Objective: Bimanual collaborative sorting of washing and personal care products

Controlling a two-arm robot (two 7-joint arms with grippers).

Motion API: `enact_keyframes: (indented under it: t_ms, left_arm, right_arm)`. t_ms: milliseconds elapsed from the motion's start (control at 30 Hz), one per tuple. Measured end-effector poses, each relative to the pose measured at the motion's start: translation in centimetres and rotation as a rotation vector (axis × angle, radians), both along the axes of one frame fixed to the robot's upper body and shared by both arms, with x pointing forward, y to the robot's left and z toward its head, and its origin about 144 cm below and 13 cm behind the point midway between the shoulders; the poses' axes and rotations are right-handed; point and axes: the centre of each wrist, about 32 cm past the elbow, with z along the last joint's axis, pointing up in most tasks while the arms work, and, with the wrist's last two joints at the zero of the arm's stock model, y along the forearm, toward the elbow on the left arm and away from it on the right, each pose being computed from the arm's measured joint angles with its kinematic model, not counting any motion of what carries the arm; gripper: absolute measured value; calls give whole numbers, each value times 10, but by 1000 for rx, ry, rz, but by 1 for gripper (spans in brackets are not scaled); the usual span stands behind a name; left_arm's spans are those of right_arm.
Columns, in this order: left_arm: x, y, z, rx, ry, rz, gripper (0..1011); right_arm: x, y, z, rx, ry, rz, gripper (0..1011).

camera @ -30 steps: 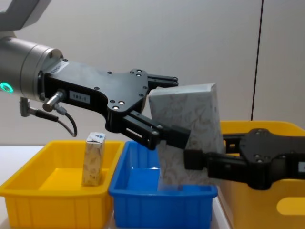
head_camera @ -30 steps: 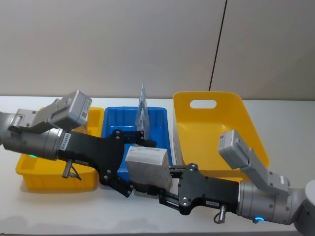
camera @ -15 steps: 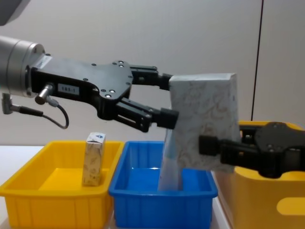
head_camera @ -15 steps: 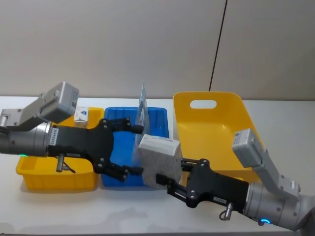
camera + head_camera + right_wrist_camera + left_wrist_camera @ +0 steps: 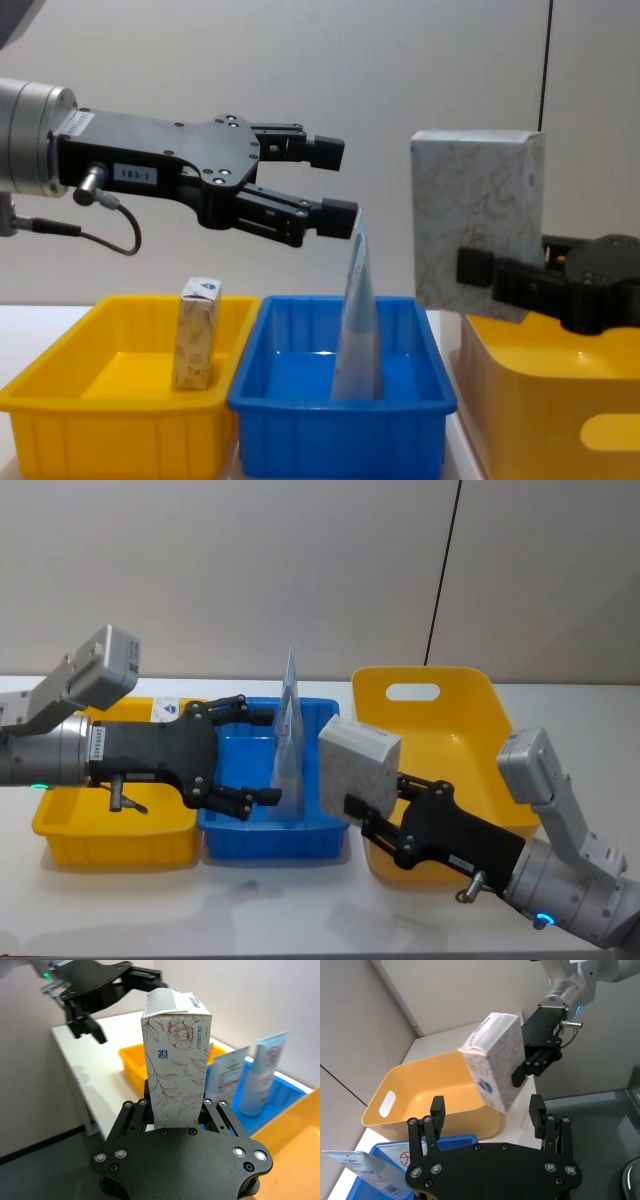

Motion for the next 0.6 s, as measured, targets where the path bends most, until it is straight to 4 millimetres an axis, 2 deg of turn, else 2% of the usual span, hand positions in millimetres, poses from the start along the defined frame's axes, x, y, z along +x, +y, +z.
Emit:
enact_keyframes:
  t_ms: [600]
  left_arm:
    - [7,0,-7,-26,37,39,1001]
  right_arm:
    - [2,11,-5,21,-61,-289,373]
